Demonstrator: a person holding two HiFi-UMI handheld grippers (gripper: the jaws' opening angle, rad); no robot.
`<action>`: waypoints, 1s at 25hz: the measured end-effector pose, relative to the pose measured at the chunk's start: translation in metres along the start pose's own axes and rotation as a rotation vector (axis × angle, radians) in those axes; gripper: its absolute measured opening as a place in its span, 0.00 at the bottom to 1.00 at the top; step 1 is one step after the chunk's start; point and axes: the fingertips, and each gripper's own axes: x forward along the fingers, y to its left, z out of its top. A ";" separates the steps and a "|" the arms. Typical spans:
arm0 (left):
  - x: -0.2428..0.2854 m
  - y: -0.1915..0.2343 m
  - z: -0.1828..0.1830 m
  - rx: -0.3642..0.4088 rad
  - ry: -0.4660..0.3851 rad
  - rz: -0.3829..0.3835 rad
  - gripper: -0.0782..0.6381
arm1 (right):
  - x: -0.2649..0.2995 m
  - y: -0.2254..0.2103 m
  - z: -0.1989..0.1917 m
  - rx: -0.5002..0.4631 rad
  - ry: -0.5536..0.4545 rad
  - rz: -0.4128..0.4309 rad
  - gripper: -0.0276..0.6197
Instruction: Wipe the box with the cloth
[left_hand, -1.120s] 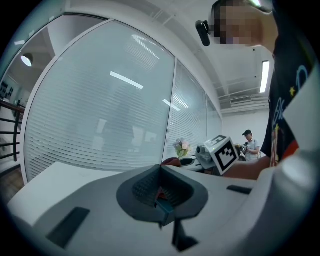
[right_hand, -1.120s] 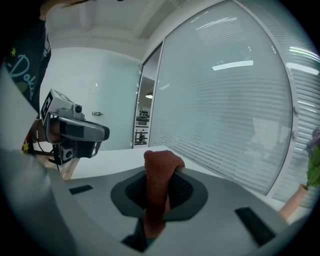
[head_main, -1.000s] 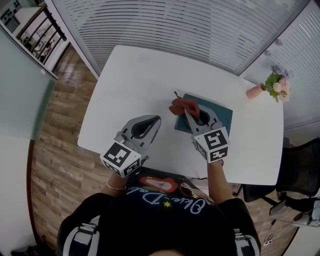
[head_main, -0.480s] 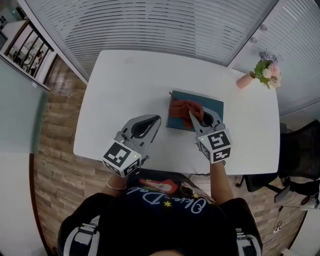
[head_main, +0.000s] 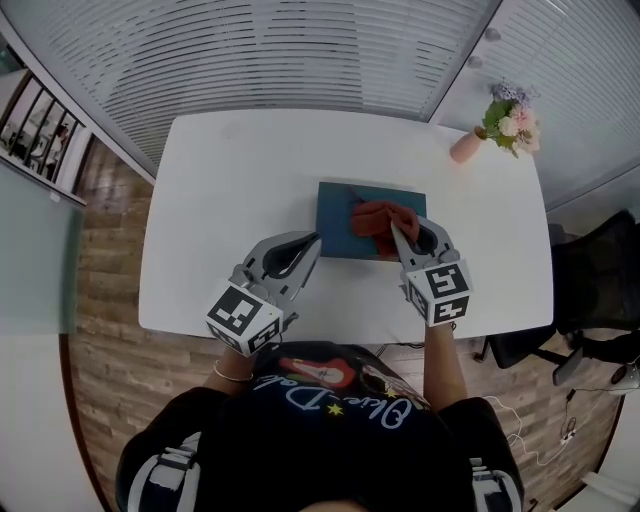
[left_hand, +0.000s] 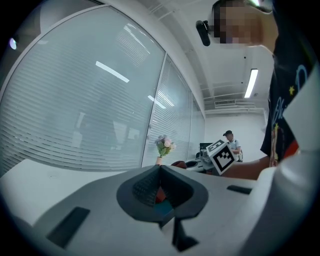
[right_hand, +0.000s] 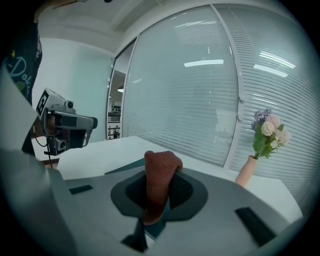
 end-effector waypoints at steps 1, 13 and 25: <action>0.003 -0.001 0.000 0.000 0.001 -0.006 0.11 | -0.003 -0.004 -0.002 0.006 0.002 -0.010 0.10; 0.023 -0.016 0.001 0.004 0.007 -0.056 0.11 | -0.035 -0.052 -0.024 0.070 0.022 -0.135 0.10; 0.029 -0.025 0.002 0.010 0.012 -0.088 0.11 | -0.067 -0.086 -0.037 0.103 0.036 -0.254 0.10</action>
